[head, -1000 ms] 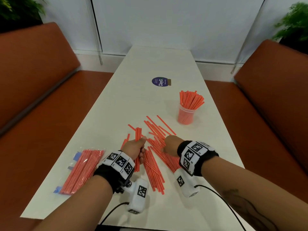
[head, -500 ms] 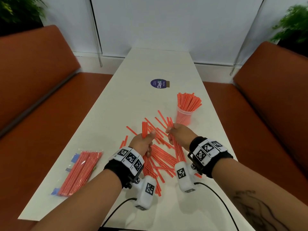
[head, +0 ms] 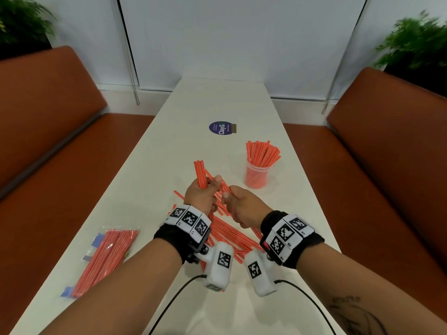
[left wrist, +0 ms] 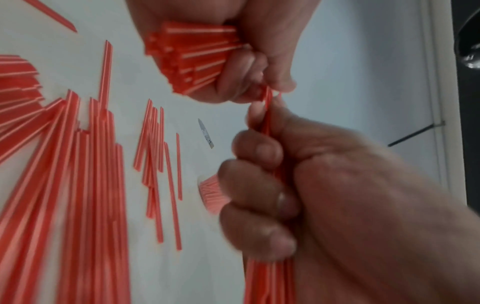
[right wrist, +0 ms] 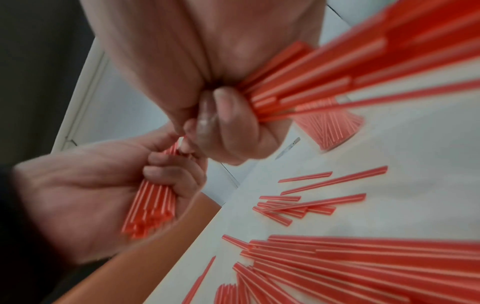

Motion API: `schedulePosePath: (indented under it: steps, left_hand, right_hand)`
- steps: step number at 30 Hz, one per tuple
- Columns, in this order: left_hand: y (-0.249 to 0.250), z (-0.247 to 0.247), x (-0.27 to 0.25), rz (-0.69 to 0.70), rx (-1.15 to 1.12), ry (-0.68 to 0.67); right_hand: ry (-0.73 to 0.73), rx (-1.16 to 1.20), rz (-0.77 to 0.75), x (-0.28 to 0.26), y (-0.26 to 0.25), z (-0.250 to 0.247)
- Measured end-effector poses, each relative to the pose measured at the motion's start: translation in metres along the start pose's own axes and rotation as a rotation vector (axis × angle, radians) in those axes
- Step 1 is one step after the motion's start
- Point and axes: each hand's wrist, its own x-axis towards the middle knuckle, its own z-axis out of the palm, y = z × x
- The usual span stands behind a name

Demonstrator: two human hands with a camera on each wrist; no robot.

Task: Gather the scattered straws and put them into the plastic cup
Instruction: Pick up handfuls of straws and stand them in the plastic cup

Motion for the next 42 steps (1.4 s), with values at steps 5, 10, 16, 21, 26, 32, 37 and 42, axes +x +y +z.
schedulePosePath:
  steps: [5, 10, 16, 21, 26, 32, 37, 42]
  left_hand:
    - [0.012, -0.004, 0.003, 0.079, -0.12, 0.132]
    - [0.024, -0.004, 0.001, 0.04, -0.048, -0.036]
    - [0.032, 0.004, -0.008, -0.067, 0.034, -0.162]
    - [0.018, 0.002, -0.01, -0.302, 0.112, -0.205]
    - [0.022, 0.011, -0.018, -0.496, 0.213, -0.43]
    - [0.025, 0.028, -0.013, -0.531, -0.046, -0.496]
    - [0.024, 0.037, -0.016, -0.416, 0.021, -0.517]
    - [0.033, 0.04, -0.019, -0.37, 0.226, -0.561]
  right_hand:
    - [0.013, -0.11, -0.088, 0.0, 0.004, 0.005]
    - [0.109, -0.184, -0.148, 0.005, 0.012, 0.009]
    - [0.21, -0.05, -0.162, 0.0, 0.007, 0.006]
    - [0.453, 0.427, -0.228, -0.006, -0.033, -0.022]
    - [0.53, 0.591, -0.432, -0.008, -0.071, -0.046]
    - [0.482, 0.499, -0.432, -0.008, -0.055, -0.039]
    - [0.486, 0.492, -0.364, -0.01, -0.035, -0.031]
    - [0.512, 0.508, -0.243, -0.012, -0.023, -0.031]
